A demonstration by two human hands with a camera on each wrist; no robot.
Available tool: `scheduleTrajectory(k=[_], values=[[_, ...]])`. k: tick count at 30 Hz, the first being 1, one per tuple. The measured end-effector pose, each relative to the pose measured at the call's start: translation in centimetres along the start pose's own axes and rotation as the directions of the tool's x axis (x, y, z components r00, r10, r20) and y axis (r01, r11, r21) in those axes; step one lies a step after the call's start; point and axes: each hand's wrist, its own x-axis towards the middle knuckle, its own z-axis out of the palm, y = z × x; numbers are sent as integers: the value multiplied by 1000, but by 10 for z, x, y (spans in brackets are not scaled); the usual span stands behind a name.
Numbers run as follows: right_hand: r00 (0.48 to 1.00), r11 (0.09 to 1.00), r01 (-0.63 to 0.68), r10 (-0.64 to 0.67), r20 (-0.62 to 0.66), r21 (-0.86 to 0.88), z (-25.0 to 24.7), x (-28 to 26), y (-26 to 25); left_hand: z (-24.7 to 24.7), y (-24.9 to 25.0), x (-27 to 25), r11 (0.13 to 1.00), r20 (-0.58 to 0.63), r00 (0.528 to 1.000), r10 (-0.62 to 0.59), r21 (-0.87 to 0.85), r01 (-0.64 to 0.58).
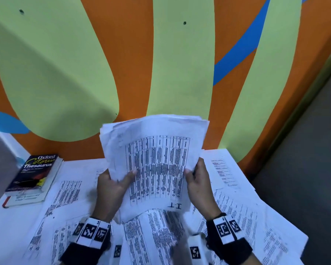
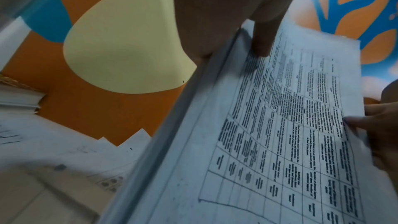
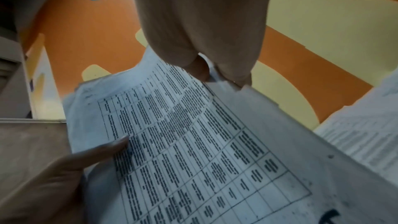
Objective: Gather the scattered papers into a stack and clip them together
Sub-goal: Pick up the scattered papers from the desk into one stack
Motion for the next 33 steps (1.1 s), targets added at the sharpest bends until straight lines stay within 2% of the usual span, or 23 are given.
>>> scheduleTrajectory(k=[2, 4, 6, 7, 8, 10, 11, 15, 18, 21, 23, 25, 27, 29, 33], values=[[999, 999, 47, -47, 16, 11, 5, 1, -4, 1, 1, 2, 1000, 1, 1000, 15, 5, -15], [986, 997, 58, -50, 157, -42, 9, 1, 0, -2, 3, 4, 997, 11, 1000, -30, 66, 29], [944, 976, 81, -10, 331, -201, 11, 6, 21, -14, 5, 8, 988, -36, 999, -35, 150, 40], [918, 930, 130, 18, 396, -344, 11, 10, 37, -23, 7, 13, 983, -89, 996, -7, 180, 23], [883, 829, 199, 79, 462, -523, 9, 13, 51, -32, 13, 17, 977, -149, 989, 25, 215, 8], [822, 562, 327, 227, 522, -760, 4, 19, 77, -57, 19, 28, 965, -297, 952, 73, 261, 8], [798, 483, 379, 262, 543, -790, 3, 23, 85, -71, 20, 34, 960, -367, 925, 98, 279, 9], [719, 354, 537, 282, 635, -766, 7, 37, 98, -102, 28, 41, 940, -484, 854, 189, 341, -15], [719, 359, 546, 262, 644, -757, 17, 43, 102, -112, 30, 35, 943, -511, 827, 234, 328, -64], [769, 324, 523, 220, 600, -788, 20, 46, 96, -118, 26, 34, 936, -532, 807, 255, 345, -68], [826, 308, 497, 120, 551, -811, 26, 46, 86, -120, 26, 35, 933, -539, 798, 269, 353, -76], [843, 293, 508, 27, 538, -810, 37, 45, 70, -122, 25, 36, 937, -545, 793, 273, 335, -93], [822, 330, 554, -76, 564, -764, 55, 39, 61, -124, 26, 38, 945, -547, 795, 263, 310, -100], [781, 428, 590, -87, 619, -684, 79, 31, 57, -124, 29, 38, 950, -554, 794, 251, 297, -93], [737, 474, 549, 114, 666, -688, 109, 18, 67, -123, 34, 33, 939, -556, 782, 281, 328, -104]])
